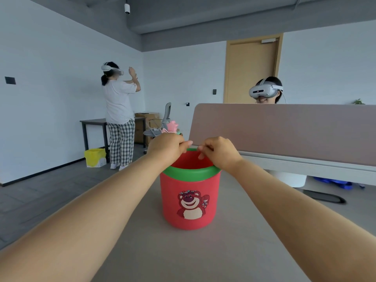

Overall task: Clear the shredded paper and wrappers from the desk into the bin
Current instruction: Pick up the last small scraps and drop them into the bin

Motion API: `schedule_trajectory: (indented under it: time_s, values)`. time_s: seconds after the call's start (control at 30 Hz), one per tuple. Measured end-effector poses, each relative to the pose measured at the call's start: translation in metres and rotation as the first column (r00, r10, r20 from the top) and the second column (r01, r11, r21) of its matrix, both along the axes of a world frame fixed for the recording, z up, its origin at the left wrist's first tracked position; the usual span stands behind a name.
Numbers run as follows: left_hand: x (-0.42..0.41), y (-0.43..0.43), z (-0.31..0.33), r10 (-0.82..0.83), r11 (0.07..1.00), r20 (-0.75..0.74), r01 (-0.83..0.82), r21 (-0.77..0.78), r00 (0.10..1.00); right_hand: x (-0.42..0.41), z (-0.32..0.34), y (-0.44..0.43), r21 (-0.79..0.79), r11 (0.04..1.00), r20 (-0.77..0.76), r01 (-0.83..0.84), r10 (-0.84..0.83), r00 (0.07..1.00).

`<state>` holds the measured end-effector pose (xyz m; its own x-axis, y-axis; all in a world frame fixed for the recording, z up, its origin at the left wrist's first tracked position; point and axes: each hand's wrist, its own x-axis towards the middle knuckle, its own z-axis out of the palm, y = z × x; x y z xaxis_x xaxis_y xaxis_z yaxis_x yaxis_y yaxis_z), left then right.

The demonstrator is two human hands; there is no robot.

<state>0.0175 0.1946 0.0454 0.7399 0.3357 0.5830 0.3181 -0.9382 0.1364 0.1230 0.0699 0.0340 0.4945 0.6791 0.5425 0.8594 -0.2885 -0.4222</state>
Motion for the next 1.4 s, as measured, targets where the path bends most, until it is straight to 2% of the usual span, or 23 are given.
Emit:
schedule_trajectory:
  time_s: [0.17, 0.33, 0.47, 0.57, 0.63, 0.77, 0.83, 0.9, 1.0, 1.17, 1.27, 1.33, 1.4]
  values:
    - [0.002, -0.012, -0.002, -0.035, 0.998, 0.088, 0.031, 0.050, 0.996, -0.003, -0.003, -0.022, 0.075, 0.997, 0.007, 0.032, -0.032, 0.999]
    - [0.011, -0.065, -0.008, -0.226, 0.972, 0.222, 0.205, 0.114, 0.948, 0.000, -0.011, -0.080, 0.172, 0.978, 0.003, 0.117, -0.119, 0.993]
    - [0.026, -0.123, -0.034, -0.440, 0.897, 0.208, 0.417, 0.143, 0.874, 0.009, -0.032, -0.151, 0.145, 0.962, -0.083, 0.230, -0.220, 0.972]
    - [0.043, -0.174, -0.066, -0.552, 0.833, 0.085, 0.551, 0.035, 0.829, 0.015, -0.059, -0.215, 0.072, 0.936, -0.081, 0.346, -0.340, 0.937]
    - [0.053, -0.206, -0.090, -0.591, 0.806, -0.100, 0.589, -0.055, 0.800, 0.015, -0.079, -0.259, -0.019, 0.902, -0.079, 0.431, -0.432, 0.899]
    - [0.067, -0.259, -0.135, -0.626, 0.770, -0.403, 0.612, -0.182, 0.668, 0.010, -0.116, -0.338, -0.175, 0.813, -0.106, 0.555, -0.576, 0.811]
    - [0.072, -0.278, -0.150, -0.611, 0.772, -0.483, 0.605, -0.193, 0.627, 0.008, -0.129, -0.362, -0.239, 0.769, -0.131, 0.592, -0.630, 0.765]
    - [0.078, -0.294, -0.156, -0.583, 0.791, -0.518, 0.582, -0.187, 0.626, 0.007, -0.138, -0.376, -0.280, 0.750, -0.160, 0.600, -0.652, 0.741]
    - [0.083, -0.312, -0.162, -0.580, 0.800, -0.482, 0.570, -0.185, 0.657, 0.002, -0.147, -0.388, -0.320, 0.737, -0.186, 0.595, -0.665, 0.724]
    - [0.075, -0.336, -0.174, -0.770, 0.636, -0.310, 0.710, -0.303, 0.558, -0.005, -0.131, -0.416, -0.477, 0.664, -0.232, 0.575, -0.727, 0.647]
    - [0.072, -0.342, -0.178, -0.811, 0.585, -0.252, 0.748, -0.314, 0.529, -0.012, -0.124, -0.420, -0.645, 0.623, -0.332, 0.442, -0.750, 0.573]
    - [0.070, -0.342, -0.179, -0.829, 0.559, -0.219, 0.765, -0.320, 0.514, -0.016, -0.126, -0.413, -0.661, 0.642, -0.378, 0.388, -0.732, 0.567]
    - [0.069, -0.339, -0.179, -0.838, 0.546, -0.209, 0.777, -0.314, 0.504, -0.017, -0.131, -0.406, -0.585, 0.701, -0.398, 0.407, -0.686, 0.609]
